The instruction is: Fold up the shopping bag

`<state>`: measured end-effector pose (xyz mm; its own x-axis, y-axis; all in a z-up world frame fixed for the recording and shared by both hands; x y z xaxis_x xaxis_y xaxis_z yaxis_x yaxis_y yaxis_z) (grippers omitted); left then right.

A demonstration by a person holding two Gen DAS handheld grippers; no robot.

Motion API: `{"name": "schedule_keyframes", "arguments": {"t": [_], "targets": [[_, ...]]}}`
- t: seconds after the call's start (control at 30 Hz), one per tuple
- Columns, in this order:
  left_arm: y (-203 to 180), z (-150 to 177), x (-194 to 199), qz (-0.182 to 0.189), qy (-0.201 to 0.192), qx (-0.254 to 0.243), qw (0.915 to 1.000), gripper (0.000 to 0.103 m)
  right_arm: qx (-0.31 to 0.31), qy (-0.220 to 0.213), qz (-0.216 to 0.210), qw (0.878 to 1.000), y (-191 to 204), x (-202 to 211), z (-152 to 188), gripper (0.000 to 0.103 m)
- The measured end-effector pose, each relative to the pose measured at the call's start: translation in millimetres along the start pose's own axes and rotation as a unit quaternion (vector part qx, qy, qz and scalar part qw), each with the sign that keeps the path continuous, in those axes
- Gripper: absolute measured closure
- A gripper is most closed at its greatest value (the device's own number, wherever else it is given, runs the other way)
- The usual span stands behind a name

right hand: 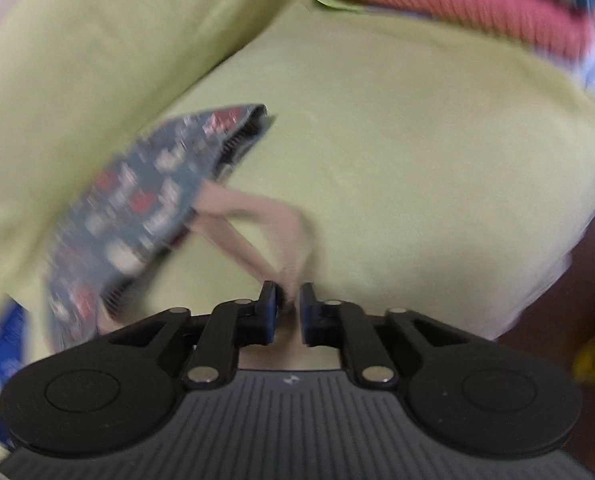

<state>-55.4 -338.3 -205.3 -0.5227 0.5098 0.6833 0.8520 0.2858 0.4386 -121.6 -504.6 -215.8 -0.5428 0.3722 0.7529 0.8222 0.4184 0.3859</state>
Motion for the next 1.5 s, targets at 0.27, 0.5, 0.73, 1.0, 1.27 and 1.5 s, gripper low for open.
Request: {"name": "schedule_keyframes", "arguments": {"t": [0.27,0.5,0.73,1.0,1.27,1.5], "targets": [[30.2,26.6,-15.7,-0.033,0.024,-0.015,0.9991,0.062,0.223,-0.101,-0.005,0.970,58.2,51.1,22.1,0.044],[50.7,21.9,-34.2,-0.074,-0.003,-0.117,0.9904,0.058,0.439,-0.081,0.029,0.894,113.9,6.1,61.0,0.033],[84.0,10.4,-94.3,-0.132,-0.033,-0.333,0.9331,0.043,0.522,-0.119,-0.030,0.844,162.0,11.6,88.3,0.016],[106.7,-6.1,-120.1,-0.114,-0.037,-0.300,0.9466,0.042,0.385,-0.006,-0.140,0.912,235.7,-18.1,108.7,0.044],[92.4,11.7,-102.4,-0.082,-0.037,-0.279,0.9560,0.042,0.456,-0.031,-0.115,0.882,204.8,-23.8,106.8,0.091],[30.8,1.5,-59.2,-0.041,-0.090,-0.342,0.9345,0.042,0.532,-0.018,0.010,0.846,84.5,7.9,85.0,0.092]]}}
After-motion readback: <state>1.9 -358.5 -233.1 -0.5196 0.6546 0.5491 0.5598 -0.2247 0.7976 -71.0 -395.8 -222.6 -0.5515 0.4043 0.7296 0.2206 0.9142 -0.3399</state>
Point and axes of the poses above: each gripper's, at about its wrist camera, not at the fingertips, and x roughly against the way its jaws point, y to its left, z to its underside, the point moved 10 cm from there along -x, roughly the way its jaws point, and after that the axes turned 2 degrees about -x, right-handed, at the moved point
